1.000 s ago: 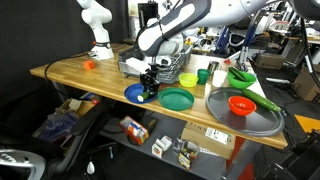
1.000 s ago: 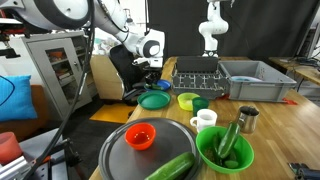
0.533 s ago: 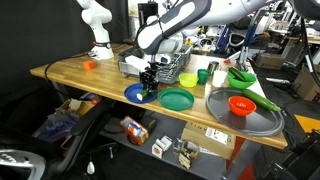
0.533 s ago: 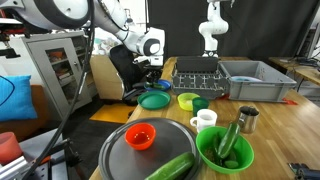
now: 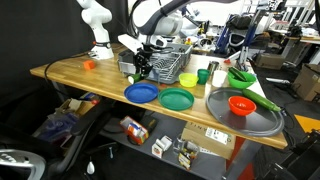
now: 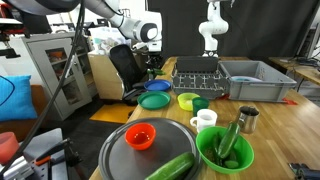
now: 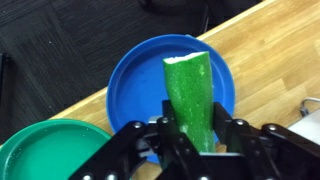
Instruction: Put the zucchini on the blue plate in the green bowl
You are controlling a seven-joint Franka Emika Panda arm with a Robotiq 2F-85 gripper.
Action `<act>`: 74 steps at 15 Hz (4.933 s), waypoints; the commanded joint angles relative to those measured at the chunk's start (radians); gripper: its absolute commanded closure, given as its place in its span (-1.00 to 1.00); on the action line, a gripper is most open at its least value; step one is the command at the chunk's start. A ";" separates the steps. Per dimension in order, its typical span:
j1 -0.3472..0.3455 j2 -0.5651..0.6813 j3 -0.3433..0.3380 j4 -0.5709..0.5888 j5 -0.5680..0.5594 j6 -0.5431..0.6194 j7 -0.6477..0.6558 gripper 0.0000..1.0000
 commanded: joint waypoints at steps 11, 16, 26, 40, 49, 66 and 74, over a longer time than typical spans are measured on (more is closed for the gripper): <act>0.067 -0.500 -0.141 -0.648 -0.182 0.275 0.360 0.65; 0.071 -0.682 -0.212 -0.962 -0.335 0.382 0.714 0.65; 0.006 -0.769 -0.174 -1.120 -0.489 0.473 0.902 0.15; 0.118 -0.681 -0.672 -1.236 -0.322 0.744 0.994 0.65; 0.071 -0.631 -0.589 -1.364 0.057 0.965 0.974 0.65; -0.104 -0.526 -0.502 -1.332 0.222 1.185 0.975 0.65; -0.246 -0.456 -0.340 -1.253 0.299 1.183 0.872 0.65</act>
